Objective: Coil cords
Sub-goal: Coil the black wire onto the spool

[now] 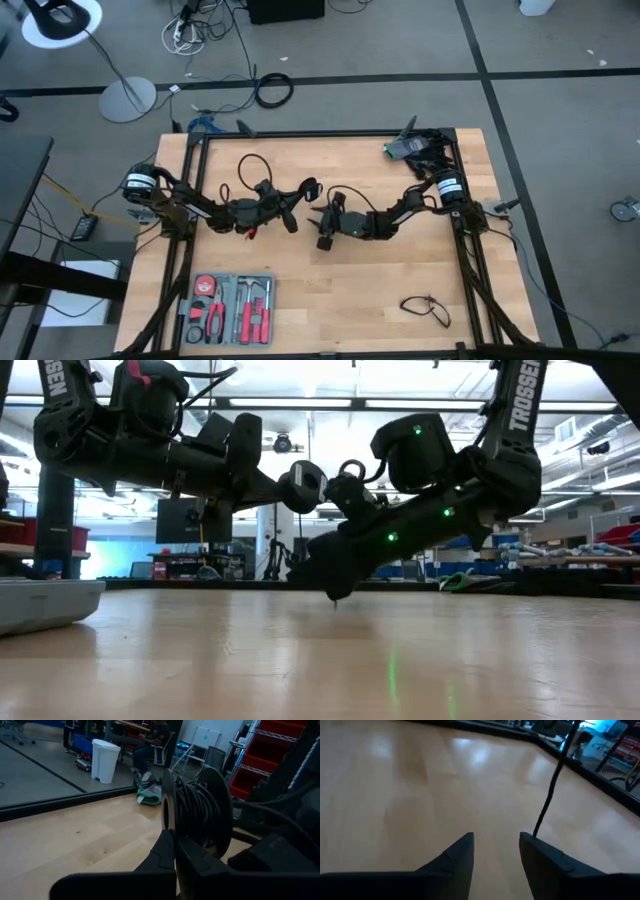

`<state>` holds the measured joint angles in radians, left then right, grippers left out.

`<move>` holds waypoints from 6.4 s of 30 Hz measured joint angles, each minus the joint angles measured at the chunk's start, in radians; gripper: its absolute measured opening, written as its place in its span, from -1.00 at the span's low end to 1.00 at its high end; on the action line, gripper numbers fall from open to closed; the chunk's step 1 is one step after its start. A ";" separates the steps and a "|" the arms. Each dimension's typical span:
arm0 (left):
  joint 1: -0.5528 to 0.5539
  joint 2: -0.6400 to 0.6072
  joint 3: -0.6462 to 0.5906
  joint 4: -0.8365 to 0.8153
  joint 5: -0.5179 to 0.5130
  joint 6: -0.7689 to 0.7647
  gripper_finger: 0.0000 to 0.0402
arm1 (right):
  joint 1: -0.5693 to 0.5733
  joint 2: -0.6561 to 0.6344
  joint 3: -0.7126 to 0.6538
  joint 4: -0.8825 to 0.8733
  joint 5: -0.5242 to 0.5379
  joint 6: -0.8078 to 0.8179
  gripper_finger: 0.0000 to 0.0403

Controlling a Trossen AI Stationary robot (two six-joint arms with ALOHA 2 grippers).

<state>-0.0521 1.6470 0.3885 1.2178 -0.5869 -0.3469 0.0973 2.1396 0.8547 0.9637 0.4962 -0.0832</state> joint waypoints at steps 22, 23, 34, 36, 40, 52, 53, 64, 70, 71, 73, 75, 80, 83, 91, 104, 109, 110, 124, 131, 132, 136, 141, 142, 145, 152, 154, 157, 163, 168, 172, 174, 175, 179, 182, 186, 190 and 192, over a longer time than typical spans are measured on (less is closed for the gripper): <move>0.008 0.000 0.000 0.052 0.048 0.002 -1.00 | 0.011 0.000 0.000 -0.033 0.109 0.127 -0.27; 0.008 0.001 0.000 0.050 0.050 0.001 -1.00 | 0.007 0.000 0.000 -0.044 0.109 0.142 -0.28; 0.008 0.001 0.000 0.073 0.063 0.001 -1.00 | -0.004 0.000 0.002 -0.146 0.092 0.212 -0.63; 0.008 0.000 0.000 0.074 0.063 0.001 -1.00 | -0.004 -0.001 0.002 -0.171 0.092 0.248 -0.81; 0.008 0.000 0.000 0.073 0.069 0.001 -1.00 | 0.009 -0.019 0.003 -0.235 0.099 0.296 -0.96; 0.002 0.001 0.000 0.005 0.073 -0.001 -1.00 | 0.018 -0.329 -0.002 -0.982 0.125 0.585 -0.99; 0.000 0.001 0.000 0.005 0.075 0.002 -1.00 | 0.013 -0.361 -0.002 -1.011 0.118 0.587 -0.99; -0.029 0.000 0.018 -0.089 0.119 0.057 -1.00 | -0.079 -0.577 -0.001 -0.920 -0.019 0.550 -1.00; -0.029 0.000 0.100 -0.301 0.070 0.053 -1.00 | -0.075 -0.571 0.044 -0.810 -0.096 0.500 -1.00; -0.029 0.000 0.110 -0.320 0.056 0.053 -1.00 | -0.071 -0.571 0.051 -0.813 -0.100 0.500 -1.00; -0.029 0.000 0.129 -0.345 0.036 0.057 -1.00 | -0.061 -0.571 0.063 -0.816 -0.101 0.498 -1.00; -0.030 0.000 0.141 -0.364 0.020 0.059 -1.00 | -0.051 -0.571 0.064 -0.810 -0.101 0.498 -1.00; -0.027 0.001 0.169 -0.409 -0.016 0.058 -1.00 | -0.040 -0.557 0.066 -0.771 -0.119 0.499 -1.00; -0.026 0.002 0.187 -0.409 -0.049 0.055 -1.00 | -0.040 -0.533 0.065 -0.718 -0.162 0.495 -1.00; -0.025 0.000 0.208 -0.400 -0.055 0.026 -1.00 | -0.038 -0.448 0.063 -0.604 -0.199 0.445 -0.96; -0.015 0.000 0.173 -0.273 -0.017 -0.042 -1.00 | -0.035 -0.406 0.061 -0.711 -0.212 0.474 -0.93; 0.000 0.001 0.113 -0.195 0.004 -0.113 -1.00 | -0.027 -0.407 0.060 -0.752 -0.183 0.483 -0.97; 0.001 0.001 0.104 -0.172 0.007 -0.121 -1.00 | -0.026 -0.407 0.060 -0.749 -0.182 0.477 -0.98; 0.006 0.000 0.093 -0.115 0.023 -0.120 -1.00 | -0.020 -0.234 0.109 -0.594 -0.232 0.418 -1.00; 0.006 0.000 0.084 -0.105 0.023 -0.113 -1.00 | -0.022 -0.208 0.113 -0.665 -0.202 0.475 -1.00; 0.006 0.000 0.084 -0.103 0.024 -0.109 -1.00 | -0.022 -0.209 0.112 -0.676 -0.194 0.483 -1.00; 0.006 0.001 0.081 -0.106 0.023 -0.102 -1.00 | -0.012 -0.209 0.112 -0.715 -0.200 0.485 -1.00; 0.007 0.001 0.061 -0.105 0.018 -0.104 -1.00 | 0.025 -0.210 0.112 -0.842 -0.206 0.555 -1.00; 0.007 0.001 0.054 -0.099 0.016 -0.107 -1.00 | 0.032 -0.212 0.114 -0.863 -0.204 0.572 -1.00; 0.008 0.001 0.042 -0.095 0.010 -0.121 -1.00 | 0.061 -0.217 0.105 -0.888 -0.154 0.612 -1.00; 0.007 0.001 0.037 -0.093 0.009 -0.123 -1.00 | 0.106 -0.279 -0.001 -0.796 -0.086 0.614 -1.00; 0.008 0.001 0.037 -0.091 0.010 -0.110 -1.00 | 0.108 -0.301 -0.054 -0.688 -0.081 0.606 -1.00; 0.008 0.001 0.037 -0.092 0.011 -0.108 -1.00 | 0.105 -0.311 -0.173 -0.417 -0.088 0.601 -1.00; 0.007 0.001 0.037 -0.091 0.017 -0.107 -1.00 | 0.071 -0.275 -0.367 0.141 -0.124 0.547 -1.00; 0.008 0.001 0.038 -0.083 0.019 -0.105 -1.00 | 0.041 -0.275 -0.370 0.160 -0.089 0.425 -0.95; 0.007 0.001 0.037 -0.085 0.019 -0.104 -1.00 | 0.020 -0.275 -0.347 0.126 -0.088 0.377 -0.89; 0.008 0.000 0.037 -0.084 0.024 -0.104 -1.00 | 0.012 -0.275 -0.330 0.097 -0.086 0.354 -0.85; 0.008 0.001 0.037 -0.083 0.024 -0.104 -1.00 | 0.008 -0.275 -0.317 0.072 -0.085 0.344 -0.82; 0.007 0.000 0.038 -0.054 0.026 -0.095 -1.00 | -0.004 -0.275 -0.262 -0.070 -0.086 0.324 -0.69; 0.008 0.001 0.037 -0.043 0.028 -0.080 -1.00 | -0.013 -0.275 -0.222 -0.181 -0.086 0.302 -0.58; 0.008 0.001 0.037 -0.031 0.031 -0.077 -1.00 | -0.028 -0.275 -0.198 -0.233 -0.097 0.289 -0.46; 0.008 0.001 0.038 0.003 0.031 -0.070 -1.00 | -0.041 -0.275 -0.197 -0.237 -0.129 0.289 -0.40; 0.008 0.001 0.038 0.023 0.031 -0.051 -1.00 | -0.043 -0.275 -0.197 -0.243 -0.131 0.289 -0.39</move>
<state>-0.0445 1.6478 0.4264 1.2406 -0.5559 -0.3981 0.0544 1.8641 0.6579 0.7204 0.3656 0.2054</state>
